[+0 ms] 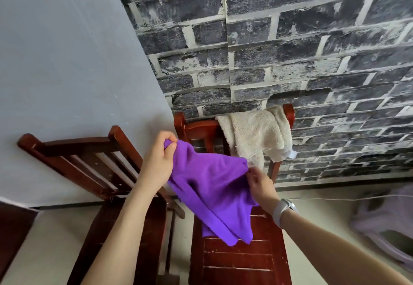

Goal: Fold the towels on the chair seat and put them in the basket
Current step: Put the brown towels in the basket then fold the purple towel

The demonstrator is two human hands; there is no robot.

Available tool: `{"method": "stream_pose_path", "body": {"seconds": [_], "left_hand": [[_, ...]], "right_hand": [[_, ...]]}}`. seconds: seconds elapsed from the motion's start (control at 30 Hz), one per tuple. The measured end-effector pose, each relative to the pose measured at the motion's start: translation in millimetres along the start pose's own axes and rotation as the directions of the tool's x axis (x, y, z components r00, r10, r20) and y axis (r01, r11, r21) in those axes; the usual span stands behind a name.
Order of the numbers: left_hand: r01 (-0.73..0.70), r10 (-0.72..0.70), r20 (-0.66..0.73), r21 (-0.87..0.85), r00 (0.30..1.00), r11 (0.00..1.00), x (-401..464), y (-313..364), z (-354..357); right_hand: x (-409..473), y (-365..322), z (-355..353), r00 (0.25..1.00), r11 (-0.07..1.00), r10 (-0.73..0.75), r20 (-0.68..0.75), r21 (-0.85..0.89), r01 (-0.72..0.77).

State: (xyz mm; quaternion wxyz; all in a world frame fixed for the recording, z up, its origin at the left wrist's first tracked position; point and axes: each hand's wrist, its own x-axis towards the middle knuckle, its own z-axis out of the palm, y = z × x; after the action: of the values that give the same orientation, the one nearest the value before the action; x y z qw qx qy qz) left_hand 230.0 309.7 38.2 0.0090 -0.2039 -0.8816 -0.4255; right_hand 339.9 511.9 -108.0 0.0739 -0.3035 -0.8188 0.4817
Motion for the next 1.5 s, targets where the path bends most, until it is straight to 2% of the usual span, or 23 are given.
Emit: {"method": "stream_pose_path", "body": {"seconds": [0.03, 0.1, 0.17, 0.3, 0.4, 0.47, 0.6, 0.7, 0.77, 0.8, 0.87, 0.9, 0.97, 1.03, 1.1, 1.23, 1.3, 1.43, 1.5], "left_hand": [[0.002, -0.001, -0.001, 0.145, 1.000, 0.989, -2, -13, -1], [0.012, -0.020, 0.022, 0.296, 1.000, 0.955, -8, -33, 0], [0.021, -0.031, 0.022, 0.359, 0.999, 0.933, -14, -44, 8], [-0.030, 0.040, -0.030, 0.280, 0.999, 0.960, -19, -47, 33], [-0.074, 0.077, -0.007, 0.202, 0.997, 0.977, -22, -40, 54], [-0.099, 0.101, 0.001, 0.184, 0.995, 0.978, -23, -37, 63], [-0.088, 0.088, 0.007, 0.097, 0.996, 0.991, -27, -35, 72], [-0.007, 0.004, 0.132, 0.023, 0.991, 1.000, -36, -35, 80], [0.065, -0.067, 0.285, 0.015, 0.956, 0.998, -43, -39, 85], [0.095, -0.101, 0.368, 0.033, 0.924, 0.995, -48, -41, 86], [0.129, -0.137, 0.490, 0.052, 0.861, 0.990, -57, -42, 89], [0.131, -0.136, 0.522, 0.047, 0.842, 0.990, -62, -43, 91], [0.115, -0.125, 0.542, 0.053, 0.831, 0.992, -70, -46, 96], [0.112, -0.137, 0.494, 0.079, 0.859, 0.991, -77, -52, 103], [0.118, -0.151, 0.401, 0.104, 0.904, 0.987, -86, -56, 107], [0.070, -0.122, 0.207, 0.245, 0.971, 0.967, -107, -59, 111], [0.078, -0.118, 0.141, 0.264, 0.983, 0.961, -117, -60, 109], [0.069, -0.115, 0.113, 0.348, 0.987, 0.935, -128, -70, 101], [0.112, -0.145, 0.116, 0.254, 0.983, 0.961, -129, -75, 98]], "right_hand": [[1, 5, -9, 0.999, 0.999, -0.013, -0.045, -0.030, 0.012], [0, 17, -29, 0.995, 0.991, -0.078, -0.065, -0.116, 0.070], [-4, 28, -47, 0.994, 0.966, -0.108, 0.032, -0.234, 0.112], [-9, 44, -69, 0.960, 0.848, 0.104, 0.261, -0.527, 0.052], [-18, 47, -83, 0.853, 0.760, 0.293, 0.432, -0.646, 0.066], [-27, 50, -90, 0.799, 0.703, 0.362, 0.480, -0.704, 0.104], [-39, 58, -101, 0.794, 0.793, 0.379, 0.476, -0.610, -0.012], [-44, 70, -113, 0.894, 0.883, 0.306, 0.328, -0.449, -0.137], [-49, 79, -120, 0.922, 0.939, 0.315, 0.225, -0.216, -0.268], [-52, 83, -124, 0.907, 0.931, 0.364, 0.213, -0.044, -0.363], [-58, 92, -130, 0.871, 0.844, 0.428, 0.241, 0.239, -0.481], [-61, 98, -132, 0.867, 0.834, 0.444, 0.223, 0.251, -0.492], [-64, 111, -134, 0.885, 0.881, 0.453, 0.103, 0.100, -0.463], [-68, 122, -135, 0.898, 0.890, 0.438, -0.036, -0.121, -0.439], [-73, 128, -137, 0.894, 0.865, 0.433, -0.110, -0.226, -0.447], [-82, 136, -131, 0.923, 0.905, 0.339, -0.182, -0.204, -0.373], [-86, 138, -126, 0.945, 0.930, 0.287, -0.158, -0.190, -0.314], [-96, 140, -122, 0.932, 0.935, 0.351, -0.090, -0.010, -0.354], [-102, 141, -124, 0.926, 0.926, 0.374, -0.056, 0.086, -0.368]]}}
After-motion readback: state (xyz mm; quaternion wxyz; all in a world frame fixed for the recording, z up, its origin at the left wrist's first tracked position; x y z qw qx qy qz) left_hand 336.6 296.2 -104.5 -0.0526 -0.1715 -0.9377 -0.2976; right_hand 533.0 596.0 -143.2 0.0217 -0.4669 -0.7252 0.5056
